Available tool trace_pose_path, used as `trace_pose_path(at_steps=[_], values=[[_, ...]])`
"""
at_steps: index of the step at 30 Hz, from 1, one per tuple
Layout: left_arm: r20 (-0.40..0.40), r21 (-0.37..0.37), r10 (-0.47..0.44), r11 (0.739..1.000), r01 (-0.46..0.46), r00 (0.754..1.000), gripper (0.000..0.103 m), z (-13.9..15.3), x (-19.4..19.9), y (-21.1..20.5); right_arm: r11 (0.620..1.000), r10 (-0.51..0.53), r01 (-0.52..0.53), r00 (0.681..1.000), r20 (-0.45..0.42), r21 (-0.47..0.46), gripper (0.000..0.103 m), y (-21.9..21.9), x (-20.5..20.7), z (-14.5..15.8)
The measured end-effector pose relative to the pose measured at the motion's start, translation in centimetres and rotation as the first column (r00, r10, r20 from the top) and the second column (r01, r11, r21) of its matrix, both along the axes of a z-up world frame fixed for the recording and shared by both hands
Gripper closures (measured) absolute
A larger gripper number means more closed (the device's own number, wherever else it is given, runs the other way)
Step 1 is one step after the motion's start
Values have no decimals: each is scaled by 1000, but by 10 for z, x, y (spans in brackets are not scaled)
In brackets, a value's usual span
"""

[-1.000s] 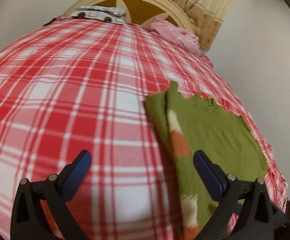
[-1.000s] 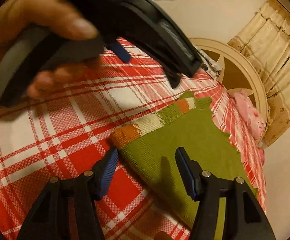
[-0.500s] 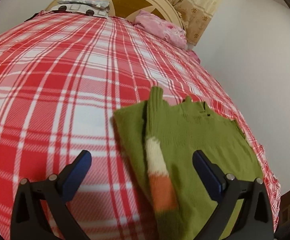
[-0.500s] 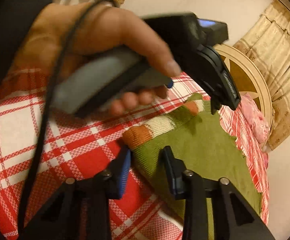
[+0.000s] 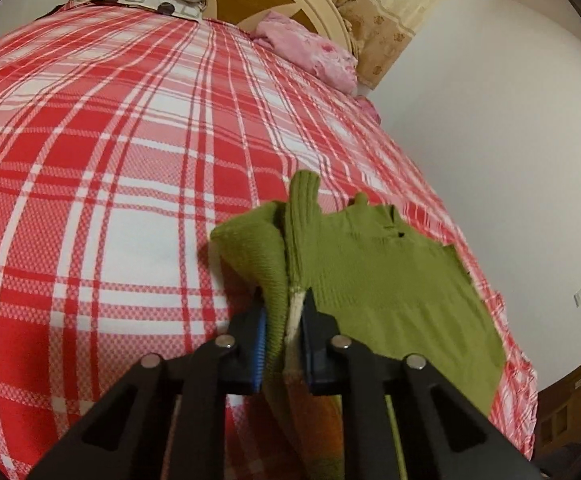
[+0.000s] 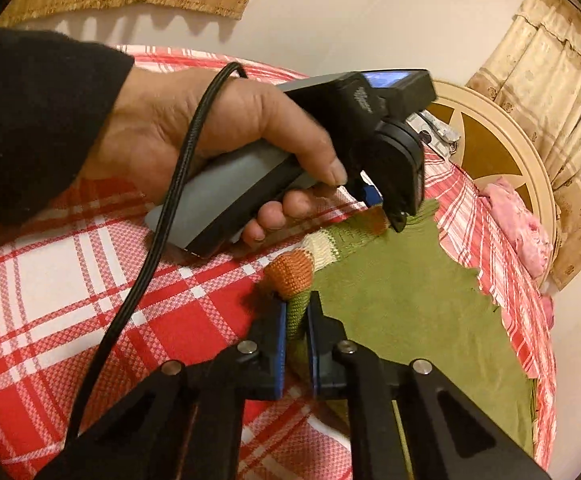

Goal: Fold small clothes
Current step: 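Grasp the striped side edge of the folded sweater with both grippers, then lift the side edge with both grippers and fold it over the other half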

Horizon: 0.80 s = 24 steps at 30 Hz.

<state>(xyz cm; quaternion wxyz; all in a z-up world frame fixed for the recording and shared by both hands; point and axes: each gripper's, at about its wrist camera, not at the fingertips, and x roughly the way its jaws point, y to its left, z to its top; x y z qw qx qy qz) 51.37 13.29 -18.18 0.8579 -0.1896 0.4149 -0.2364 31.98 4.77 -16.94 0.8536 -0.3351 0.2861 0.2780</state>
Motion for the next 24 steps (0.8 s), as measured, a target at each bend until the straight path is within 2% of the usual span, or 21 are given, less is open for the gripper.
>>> trace_pose_path(at_steps=[4,9,16,24], values=[[-5,-48,27,998,-27,1000,89,5,-2,1,995,-47,51,998,-45,90,96,-24,11,16],[21,-103,44,994,-41,999,89,26,-5,-4,980,-100,108,993,-57,166,96,-55,18,34],[61,-90,30,996,-24,998,90,60,-5,-36,930,-196,215,976,-93,297,97,-111,34,59],[63,-90,-4,996,10,998,90,77,-1,-86,877,-259,288,958,-126,385,97,-166,37,70]])
